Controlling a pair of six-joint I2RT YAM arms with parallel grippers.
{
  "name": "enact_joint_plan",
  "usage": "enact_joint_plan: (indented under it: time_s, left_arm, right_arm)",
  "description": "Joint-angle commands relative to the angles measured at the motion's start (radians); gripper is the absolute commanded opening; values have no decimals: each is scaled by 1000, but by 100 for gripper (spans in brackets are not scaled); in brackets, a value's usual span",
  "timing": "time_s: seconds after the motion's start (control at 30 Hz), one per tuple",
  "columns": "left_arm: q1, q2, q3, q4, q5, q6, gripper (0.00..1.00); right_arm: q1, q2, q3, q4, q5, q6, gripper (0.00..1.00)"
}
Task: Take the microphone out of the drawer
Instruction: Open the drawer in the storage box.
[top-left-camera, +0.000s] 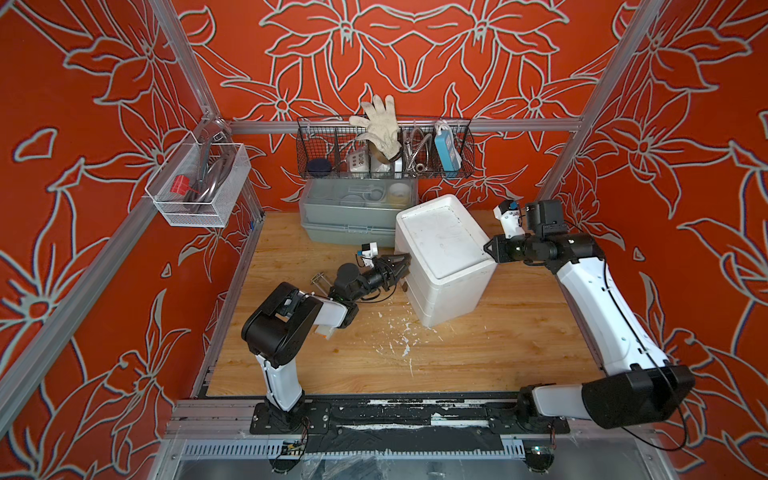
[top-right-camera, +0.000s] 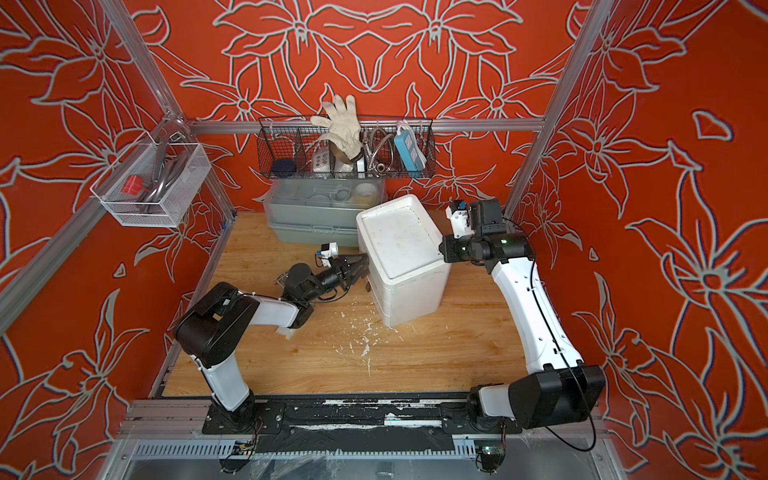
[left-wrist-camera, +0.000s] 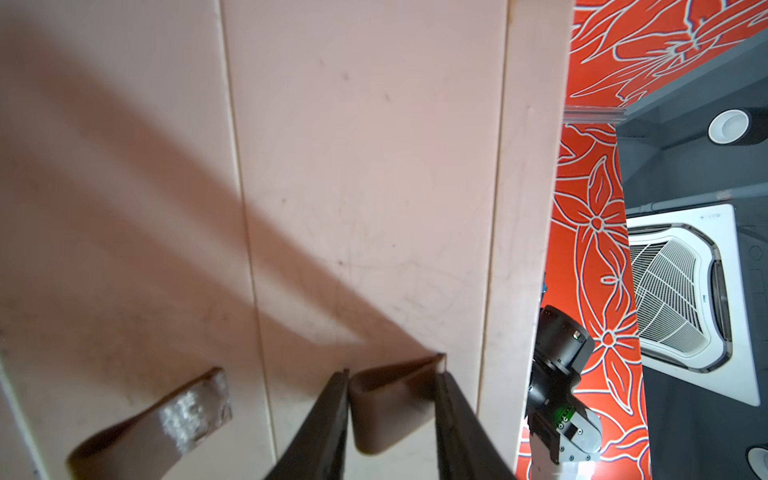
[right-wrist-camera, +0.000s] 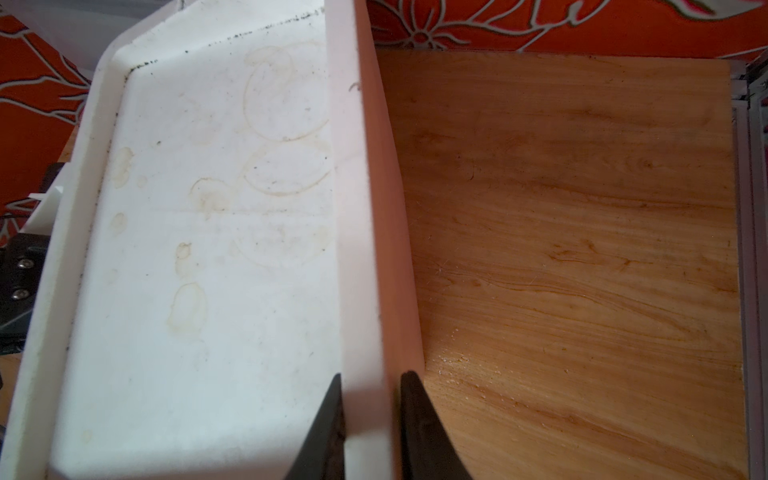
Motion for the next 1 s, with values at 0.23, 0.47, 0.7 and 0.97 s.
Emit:
enact_joint_plan:
  time_s: [0.23,0.47,0.7,0.97]
  left_arm:
    - [-26,-25,33,2,52,42,21]
    - [-22,-19,31,-28,51,64,5]
    - [5,-70,36,-114,67,114,0]
    - [52,-218,-6,-327,74,260,0]
  right_arm:
    - [8,30,-21,-39,22,38,2]
    - [7,30,-21,-36,14,40,2]
    - [7,35,-18,-39,22,34,0]
    - [7,42,-15,-38,43,43,0]
